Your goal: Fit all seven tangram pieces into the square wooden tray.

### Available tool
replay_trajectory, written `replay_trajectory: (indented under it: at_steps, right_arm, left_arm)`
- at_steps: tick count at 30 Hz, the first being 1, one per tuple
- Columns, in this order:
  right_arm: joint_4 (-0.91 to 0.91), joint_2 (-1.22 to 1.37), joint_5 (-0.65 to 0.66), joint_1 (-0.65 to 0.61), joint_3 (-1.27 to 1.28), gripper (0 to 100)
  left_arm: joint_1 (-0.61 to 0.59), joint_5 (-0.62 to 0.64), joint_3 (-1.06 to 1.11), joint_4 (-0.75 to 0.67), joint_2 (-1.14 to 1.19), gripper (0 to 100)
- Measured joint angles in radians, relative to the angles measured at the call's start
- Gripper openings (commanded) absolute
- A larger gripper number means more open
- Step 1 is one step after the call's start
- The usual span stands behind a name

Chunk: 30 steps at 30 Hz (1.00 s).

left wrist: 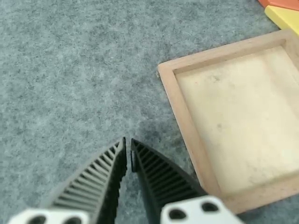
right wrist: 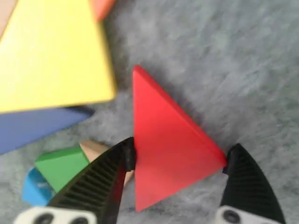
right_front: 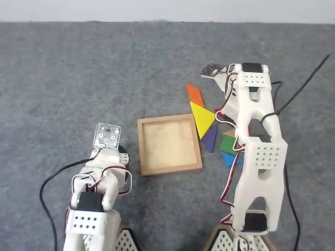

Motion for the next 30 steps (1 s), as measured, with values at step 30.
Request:
replay_trajectory:
  at_steps: [30]
  right_arm:
    - [0.170,-0.235,-0.710,-0.417,0.005,25.8]
  left_arm:
    - [0.000,0.000,0.000,0.000,0.000,1]
